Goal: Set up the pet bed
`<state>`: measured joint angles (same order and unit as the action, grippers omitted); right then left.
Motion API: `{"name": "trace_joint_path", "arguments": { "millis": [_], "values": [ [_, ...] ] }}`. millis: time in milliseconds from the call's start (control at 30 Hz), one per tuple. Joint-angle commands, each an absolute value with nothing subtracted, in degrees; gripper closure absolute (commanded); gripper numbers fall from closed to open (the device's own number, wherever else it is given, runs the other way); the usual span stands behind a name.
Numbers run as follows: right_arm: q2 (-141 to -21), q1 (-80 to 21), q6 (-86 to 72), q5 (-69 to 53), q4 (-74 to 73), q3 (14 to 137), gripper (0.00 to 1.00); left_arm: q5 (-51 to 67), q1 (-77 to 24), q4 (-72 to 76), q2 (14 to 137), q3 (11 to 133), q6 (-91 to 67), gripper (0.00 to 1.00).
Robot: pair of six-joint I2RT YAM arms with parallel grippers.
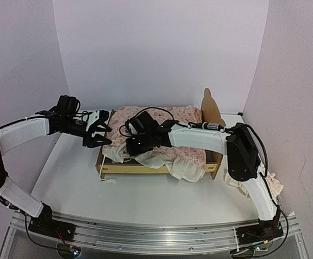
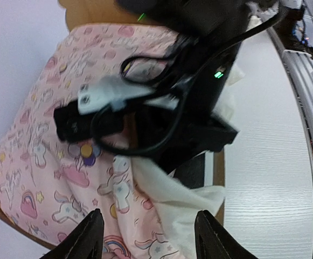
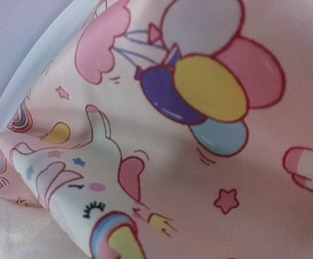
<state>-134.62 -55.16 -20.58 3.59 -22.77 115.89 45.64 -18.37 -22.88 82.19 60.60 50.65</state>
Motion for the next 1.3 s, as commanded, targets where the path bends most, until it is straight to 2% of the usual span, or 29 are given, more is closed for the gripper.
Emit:
{"name": "trace_joint_path", "arguments": {
  "millis": [0, 100, 200, 267, 400, 500, 667, 933, 1133, 1200, 1267],
  "values": [
    [-136.7, -54.8, -21.7, 5.0, -19.1, 118.8, 0.92, 54.7, -22.0, -25.9, 78.0, 61.0, 54.0, 0.49],
    [-137.4, -54.8, -23.3, 4.7, -18.6, 119.3, 0.93, 50.8, -28.0, -28.1, 78.8, 59.8, 54.3, 0.61],
    [-137.6, -54.8, -24.7, 4.5, -18.2, 119.8, 0.94, 49.8, -30.3, -28.5, 82.6, 60.3, 52.1, 0.66],
    [-137.3, -54.8, -25.2, 4.3, -18.1, 119.3, 0.94, 48.0, -30.7, -30.4, 86.9, 62.1, 52.1, 0.64],
    [-135.1, -54.7, -25.8, 5.8, -18.0, 117.0, 0.94, 43.9, -30.7, -36.1, 94.3, 67.2, 53.7, 0.51],
    [-133.5, -54.1, -27.0, 7.1, -17.9, 115.1, 0.95, 39.9, -30.4, -37.2, 96.7, 69.1, 53.1, 0.45],
    [-131.5, -53.7, -26.7, 8.3, -17.9, 113.3, 0.93, 38.0, -25.8, -31.8, 98.0, 70.9, 45.2, 0.49],
    [-125.8, -52.1, -23.4, 1.5, -17.5, 109.7, 0.87, 29.0, -22.6, -25.0, 96.6, 68.3, 43.5, 0.49],
    [-122.8, -49.1, -18.0, -13.7, -16.6, 108.0, 0.75, 24.1, -19.9, -21.6, 97.4, 67.4, 43.5, 0.49],
    [-122.7, -48.8, -16.2, -15.7, -16.4, 108.2, 0.69, 24.4, -19.5, -21.4, 97.5, 67.7, 43.3, 0.49],
    [-123.7, -48.9, -15.9, -15.9, -16.0, 109.1, 0.68, 25.1, -19.4, -21.5, 97.3, 68.0, 42.8, 0.49]
  ]
}}
